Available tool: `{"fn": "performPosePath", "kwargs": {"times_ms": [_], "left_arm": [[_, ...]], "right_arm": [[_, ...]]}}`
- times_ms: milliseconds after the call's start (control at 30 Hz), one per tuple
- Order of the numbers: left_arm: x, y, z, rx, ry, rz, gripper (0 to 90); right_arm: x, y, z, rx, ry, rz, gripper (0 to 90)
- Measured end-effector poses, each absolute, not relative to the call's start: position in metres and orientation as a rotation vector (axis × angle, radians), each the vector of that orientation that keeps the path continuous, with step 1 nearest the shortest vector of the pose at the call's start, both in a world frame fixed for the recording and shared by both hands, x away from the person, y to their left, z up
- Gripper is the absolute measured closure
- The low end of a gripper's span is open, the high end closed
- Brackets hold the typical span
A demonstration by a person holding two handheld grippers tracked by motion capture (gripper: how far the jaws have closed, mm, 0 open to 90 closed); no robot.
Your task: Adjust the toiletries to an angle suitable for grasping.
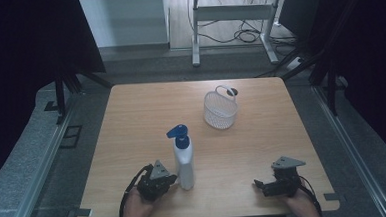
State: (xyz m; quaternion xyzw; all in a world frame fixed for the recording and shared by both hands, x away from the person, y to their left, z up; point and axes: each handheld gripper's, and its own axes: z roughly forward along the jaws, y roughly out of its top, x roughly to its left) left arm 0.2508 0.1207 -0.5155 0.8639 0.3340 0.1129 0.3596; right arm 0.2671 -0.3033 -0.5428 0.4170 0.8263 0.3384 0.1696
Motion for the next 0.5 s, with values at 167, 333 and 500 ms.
{"fn": "performPosePath", "kwargs": {"times_ms": [167,333,500], "left_arm": [[0.250,0.113,-0.516,2.231,0.828,0.288,89.2],[0.250,0.106,-0.516,2.234,0.803,0.283,89.2],[0.250,0.102,-0.517,2.237,0.788,0.283,89.2]], "right_arm": [[0.267,-0.303,-0.543,1.186,2.348,0.962,0.0],[0.267,-0.303,-0.543,1.185,2.350,0.962,0.0],[0.267,-0.303,-0.543,1.186,2.349,0.962,0.0]]}}
